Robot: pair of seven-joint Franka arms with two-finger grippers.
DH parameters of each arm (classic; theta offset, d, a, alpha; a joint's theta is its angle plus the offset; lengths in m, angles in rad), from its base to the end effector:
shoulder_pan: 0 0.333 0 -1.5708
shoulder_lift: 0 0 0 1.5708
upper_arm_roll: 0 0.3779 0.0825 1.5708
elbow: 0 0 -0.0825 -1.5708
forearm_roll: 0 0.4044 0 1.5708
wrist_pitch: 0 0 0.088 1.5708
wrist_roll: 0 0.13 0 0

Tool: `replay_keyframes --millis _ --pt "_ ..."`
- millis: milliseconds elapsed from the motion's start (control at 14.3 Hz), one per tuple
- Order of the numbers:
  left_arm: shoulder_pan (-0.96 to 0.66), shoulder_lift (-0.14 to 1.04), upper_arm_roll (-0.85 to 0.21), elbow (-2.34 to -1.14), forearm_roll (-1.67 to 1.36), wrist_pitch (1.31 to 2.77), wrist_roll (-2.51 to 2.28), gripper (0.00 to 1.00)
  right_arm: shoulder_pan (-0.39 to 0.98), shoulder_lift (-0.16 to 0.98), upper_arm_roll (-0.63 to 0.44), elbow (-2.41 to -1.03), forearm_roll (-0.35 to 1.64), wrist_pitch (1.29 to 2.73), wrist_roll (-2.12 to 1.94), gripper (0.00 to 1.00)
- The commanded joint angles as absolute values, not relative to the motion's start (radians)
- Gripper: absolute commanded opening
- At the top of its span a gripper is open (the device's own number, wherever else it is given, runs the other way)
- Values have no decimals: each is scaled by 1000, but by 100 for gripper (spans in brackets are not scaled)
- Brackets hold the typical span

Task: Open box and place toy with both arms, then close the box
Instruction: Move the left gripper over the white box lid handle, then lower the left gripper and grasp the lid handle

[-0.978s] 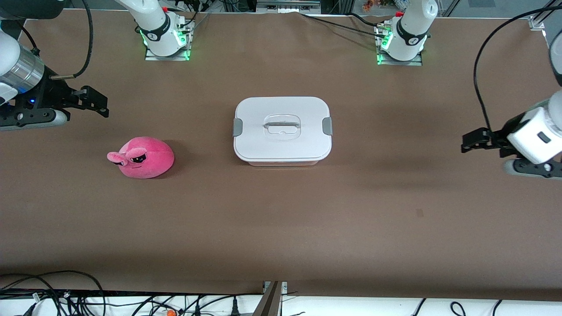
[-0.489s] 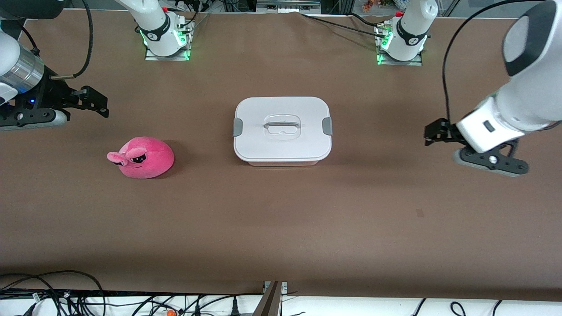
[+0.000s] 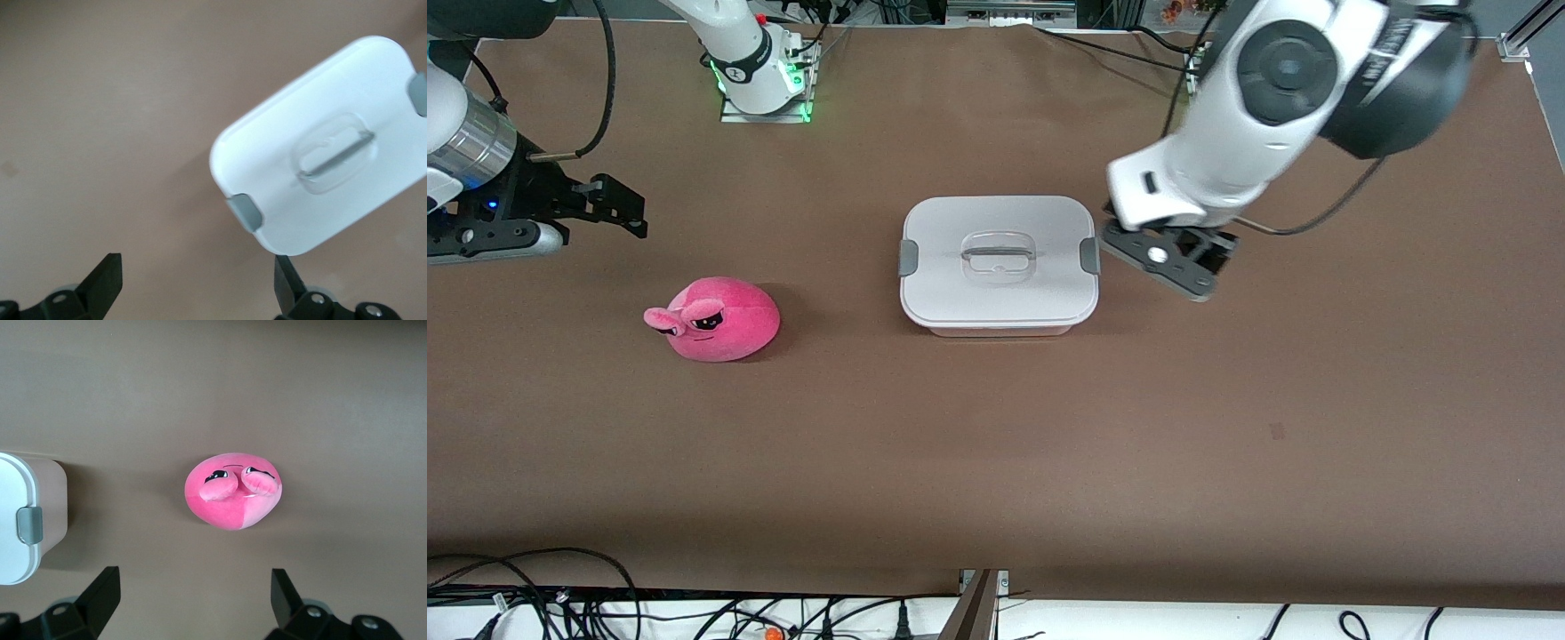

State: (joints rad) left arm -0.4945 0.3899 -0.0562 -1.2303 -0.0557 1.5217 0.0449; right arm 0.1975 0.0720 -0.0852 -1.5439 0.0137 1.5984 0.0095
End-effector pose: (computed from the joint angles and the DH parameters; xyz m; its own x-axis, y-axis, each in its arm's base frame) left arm 0.5991 -0.3671 0.5763 0.8237 -0.5591 -0.0941 -0.5534 -0.8290 0.0812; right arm 0.5986 0.0713 0.6368 0.9946 0.1023 -0.0173 0.1022 -0.9947 -0.0074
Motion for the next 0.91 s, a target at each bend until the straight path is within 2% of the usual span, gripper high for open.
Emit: replay_keyframes --millis 0,419,839 --pt "-586 461 -37 -1198 -83 1578 199 100 193 64 -80 -1552 20 1611 25 100" --pt "-712 627 -37 -1201 -77 1802 476 100 193 64 -80 -1552 20 1611 25 100" --pt "-739 637 -35 -1252 -58 1815 690 100 193 64 -80 -1552 20 1609 23 100"
